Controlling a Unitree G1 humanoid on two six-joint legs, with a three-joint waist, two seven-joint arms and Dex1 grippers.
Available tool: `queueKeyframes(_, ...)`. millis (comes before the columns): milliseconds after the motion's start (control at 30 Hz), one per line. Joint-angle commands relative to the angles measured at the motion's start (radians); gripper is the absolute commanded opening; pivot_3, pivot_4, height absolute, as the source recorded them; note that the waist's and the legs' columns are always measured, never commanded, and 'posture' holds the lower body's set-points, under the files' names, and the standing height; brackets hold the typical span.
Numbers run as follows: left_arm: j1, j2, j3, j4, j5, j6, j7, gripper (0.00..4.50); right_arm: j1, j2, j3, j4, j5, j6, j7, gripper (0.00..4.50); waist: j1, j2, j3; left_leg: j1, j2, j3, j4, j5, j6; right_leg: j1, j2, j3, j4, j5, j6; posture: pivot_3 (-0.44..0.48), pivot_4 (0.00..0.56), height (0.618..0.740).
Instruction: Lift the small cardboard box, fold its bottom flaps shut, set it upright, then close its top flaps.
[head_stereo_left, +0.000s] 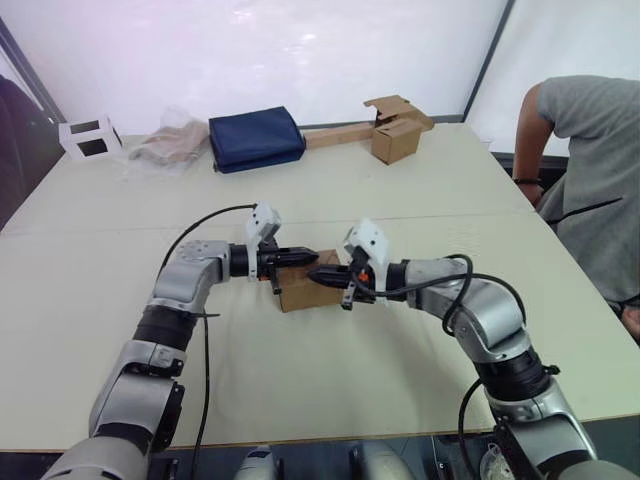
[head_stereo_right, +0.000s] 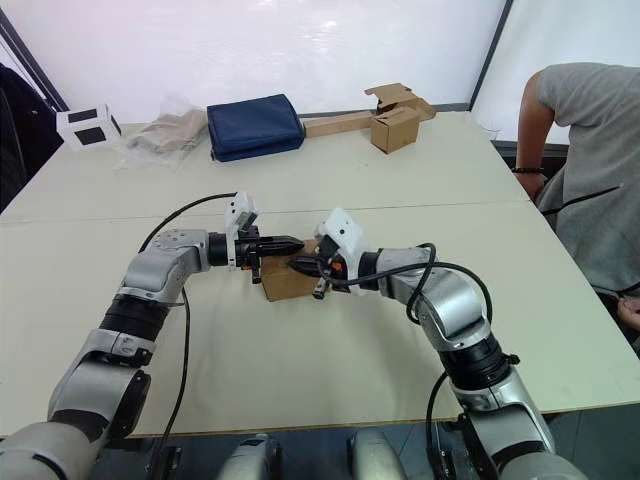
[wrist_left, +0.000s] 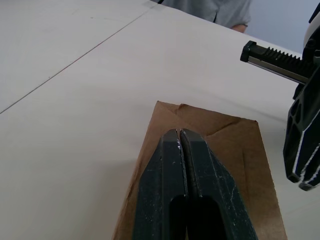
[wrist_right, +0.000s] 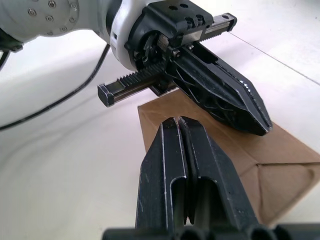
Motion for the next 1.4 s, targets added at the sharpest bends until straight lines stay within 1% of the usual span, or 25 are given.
queueKeyframes(33, 0.012, -0.006, 0.010, -0.013, 0.000, -0.015, 0.009, 0.04, -0.006, -0.004, 0.028, -0.006, -0.022, -0.036, 0.005, 0.00, 0.000, 0.000, 0.000, 0.000, 0.000, 0.000, 0.000, 0.000, 0.000, 0.000, 0.000, 0.000, 0.000, 0.000, 0.000, 0.000, 0.150, 0.740)
queueKeyframes(300, 0.016, -0.004, 0.026, -0.031, -0.019, -0.005, 0.008, 0.04, -0.005, -0.020, 0.075, 0.089, -0.093, -0.095, 0.012, 0.00, -0.001, 0.000, 0.000, 0.000, 0.000, 0.000, 0.000, 0.000, 0.000, 0.000, 0.000, 0.000, 0.000, 0.000, 0.000, 0.000, 0.150, 0.740)
queueKeyframes(567, 0.013, 0.006, 0.032, -0.026, -0.020, -0.007, 0.019, 0.04, 0.011, -0.017, 0.086, 0.109, -0.115, -0.114, 0.018, 0.00, -0.001, 0.000, 0.000, 0.000, 0.000, 0.000, 0.000, 0.000, 0.000, 0.000, 0.000, 0.000, 0.000, 0.000, 0.000, 0.000, 0.150, 0.740)
queueKeyframes(767, 0.000, 0.005, 0.036, -0.017, -0.025, -0.004, 0.031, 0.04, 0.006, -0.011, 0.058, 0.064, -0.075, -0.084, 0.026, 0.00, -0.001, 0.000, 0.000, 0.000, 0.000, 0.000, 0.000, 0.000, 0.000, 0.000, 0.000, 0.000, 0.000, 0.000, 0.000, 0.000, 0.150, 0.740)
queueKeyframes(867, -0.003, 0.003, 0.039, -0.018, -0.030, 0.002, 0.034, 0.04, 0.010, -0.018, 0.063, 0.049, -0.082, -0.075, 0.023, 0.00, -0.001, 0.000, 0.000, 0.000, 0.000, 0.000, 0.000, 0.000, 0.000, 0.000, 0.000, 0.000, 0.000, 0.000, 0.000, 0.000, 0.150, 0.740)
queueKeyframes(1033, 0.001, 0.000, 0.042, -0.030, -0.039, 0.016, 0.040, 0.04, 0.013, -0.015, 0.080, 0.056, -0.107, -0.076, 0.004, 0.00, -0.001, 0.000, 0.000, 0.000, 0.000, 0.000, 0.000, 0.000, 0.000, 0.000, 0.000, 0.000, 0.000, 0.000, 0.000, 0.000, 0.150, 0.740)
queueKeyframes(1133, -0.005, -0.008, 0.060, -0.036, -0.062, 0.047, 0.053, 0.04, 0.013, -0.004, 0.069, 0.038, -0.080, -0.053, 0.010, 0.00, -0.001, 0.000, 0.000, 0.000, 0.000, 0.000, 0.000, 0.000, 0.000, 0.000, 0.000, 0.000, 0.000, 0.000, 0.000, 0.000, 0.150, 0.740)
queueKeyframes(1400, 0.011, -0.010, 0.050, -0.058, -0.054, 0.052, 0.054, 0.04, 0.005, -0.012, 0.068, 0.037, -0.085, -0.049, 0.007, 0.00, -0.001, 0.000, 0.000, 0.000, 0.000, 0.000, 0.000, 0.000, 0.000, 0.000, 0.000, 0.000, 0.000, 0.000, 0.000, 0.000, 0.150, 0.740)
